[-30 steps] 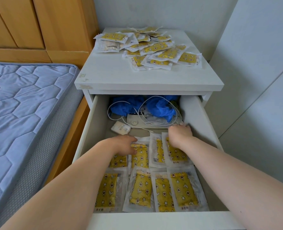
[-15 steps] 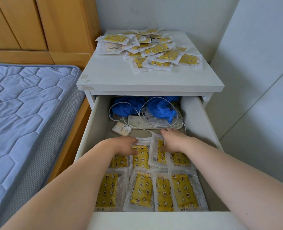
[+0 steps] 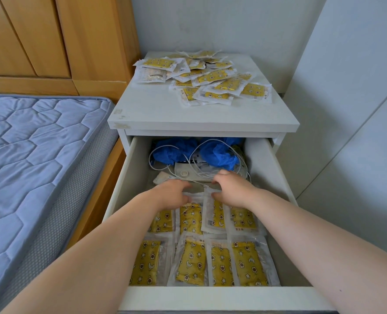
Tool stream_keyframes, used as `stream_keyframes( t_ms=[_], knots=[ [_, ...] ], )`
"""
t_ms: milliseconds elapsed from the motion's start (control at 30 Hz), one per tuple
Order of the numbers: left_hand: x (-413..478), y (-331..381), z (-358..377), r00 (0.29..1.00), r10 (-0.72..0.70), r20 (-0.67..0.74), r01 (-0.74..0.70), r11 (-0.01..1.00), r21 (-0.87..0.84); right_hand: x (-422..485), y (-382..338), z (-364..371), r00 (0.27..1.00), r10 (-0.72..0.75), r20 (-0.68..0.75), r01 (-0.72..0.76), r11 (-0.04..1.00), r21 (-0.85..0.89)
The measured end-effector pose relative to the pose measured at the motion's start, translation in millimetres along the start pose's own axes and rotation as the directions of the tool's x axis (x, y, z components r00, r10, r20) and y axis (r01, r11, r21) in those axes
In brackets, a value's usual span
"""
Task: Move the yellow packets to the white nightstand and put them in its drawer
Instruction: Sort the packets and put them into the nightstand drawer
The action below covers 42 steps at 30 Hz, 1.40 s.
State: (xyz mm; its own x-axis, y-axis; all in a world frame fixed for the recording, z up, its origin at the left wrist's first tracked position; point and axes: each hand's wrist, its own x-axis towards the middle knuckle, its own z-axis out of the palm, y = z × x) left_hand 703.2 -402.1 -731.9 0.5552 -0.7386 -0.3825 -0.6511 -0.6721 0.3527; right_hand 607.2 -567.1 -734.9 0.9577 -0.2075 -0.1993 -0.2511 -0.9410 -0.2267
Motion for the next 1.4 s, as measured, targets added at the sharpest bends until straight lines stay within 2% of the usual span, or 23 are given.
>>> stream_keyframes(
  t_ms=[133, 233, 367, 467, 533, 600, 667, 733, 800, 900, 967, 1067, 1167, 1267, 1400],
  knots=[
    [-9.5, 17.6, -8.0, 0.983, 0.042, -0.181, -0.049, 0.998, -0.032, -1.9, -1.1, -22.6, 0.998, 0.007, -0.057, -0.002, 0.996, 0.084],
    [-15.9, 30.1, -22.9, 0.933, 0.058, -0.354, -0.081, 0.995, -0.050, -3.4, -3.5, -44.9, 0.991, -0.021, -0.132, 0.031, 0.997, 0.074],
    [-19.6, 44.5, -55.0, 0.828, 0.024, -0.561, -0.134, 0.979, -0.156, -4.4, -6.8, -81.1, 0.970, -0.020, -0.243, 0.047, 0.993, 0.104],
    [-17.0, 54.3, -77.8, 0.749, 0.020, -0.662, -0.190, 0.964, -0.186, -3.9, -6.6, -100.1, 0.970, 0.002, -0.245, 0.035, 0.989, 0.146],
    [-13.3, 59.7, -89.0, 0.686, 0.006, -0.727, -0.237, 0.947, -0.216, -5.5, -7.0, -109.5, 0.954, 0.020, -0.298, 0.035, 0.983, 0.178],
    [-8.2, 63.4, -97.0, 0.624, 0.005, -0.781, -0.261, 0.944, -0.202, -8.4, -6.8, -120.0, 0.920, 0.039, -0.391, 0.042, 0.980, 0.196],
    [-0.5, 63.8, -103.4, 0.581, 0.058, -0.811, -0.259, 0.959, -0.117, -9.2, -4.3, -129.7, 0.871, 0.054, -0.488, 0.048, 0.980, 0.195],
    [8.4, 61.7, -111.4, 0.604, 0.091, -0.792, -0.233, 0.970, -0.066, -6.3, 0.9, -137.4, 0.824, 0.083, -0.560, 0.053, 0.974, 0.221],
    [17.2, 59.0, -119.2, 0.669, 0.110, -0.735, -0.189, 0.982, -0.025, 0.7, 8.5, -142.5, 0.794, 0.101, -0.599, 0.064, 0.967, 0.248],
    [26.0, 52.2, -126.8, 0.769, 0.156, -0.619, -0.064, 0.984, 0.168, 14.0, 18.0, -146.0, 0.838, 0.126, -0.530, -0.010, 0.976, 0.216],
    [29.4, 43.8, -131.8, 0.818, 0.117, -0.563, 0.003, 0.978, 0.207, 22.6, 21.8, -144.7, 0.877, 0.181, -0.445, -0.117, 0.979, 0.169],
    [34.3, 32.8, -138.9, 0.873, 0.054, -0.484, 0.063, 0.973, 0.222, 35.9, 26.6, -144.3, 0.883, 0.208, -0.420, -0.197, 0.978, 0.070],
    [38.9, 29.2, -141.7, 0.902, 0.117, -0.416, 0.024, 0.948, 0.318, 47.2, 30.4, -148.2, 0.911, 0.117, -0.395, -0.114, 0.993, 0.032],
    [42.6, 26.0, -143.8, 0.907, 0.170, -0.386, -0.034, 0.941, 0.336, 53.2, 31.3, -150.8, 0.934, 0.038, -0.354, -0.034, 0.999, 0.018],
    [43.5, 26.8, -141.4, 0.867, 0.141, -0.478, -0.015, 0.966, 0.257, 48.8, 33.5, -148.3, 0.918, -0.033, -0.395, 0.102, 0.983, 0.155]
  ],
)
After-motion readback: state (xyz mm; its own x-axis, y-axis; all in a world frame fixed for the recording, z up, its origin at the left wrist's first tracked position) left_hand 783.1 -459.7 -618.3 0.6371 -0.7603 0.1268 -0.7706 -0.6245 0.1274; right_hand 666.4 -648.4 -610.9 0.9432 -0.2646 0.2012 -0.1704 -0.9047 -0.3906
